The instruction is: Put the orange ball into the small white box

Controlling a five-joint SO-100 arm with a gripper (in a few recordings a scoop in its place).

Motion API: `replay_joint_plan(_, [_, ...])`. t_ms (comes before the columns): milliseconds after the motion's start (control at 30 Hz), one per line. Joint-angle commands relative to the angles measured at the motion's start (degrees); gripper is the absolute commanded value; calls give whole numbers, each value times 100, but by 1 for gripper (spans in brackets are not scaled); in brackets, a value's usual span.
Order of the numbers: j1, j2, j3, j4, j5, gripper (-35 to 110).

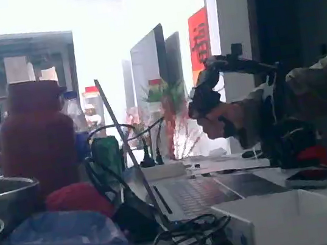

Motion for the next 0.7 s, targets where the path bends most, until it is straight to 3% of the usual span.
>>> replay_joint_plan(0, [-79,79,387,-26,26,4])
replay_joint_plan(233, [-70,88,1178,-650,26,4])
replay_joint_plan(667, [35,70,1222,-677,53,4])
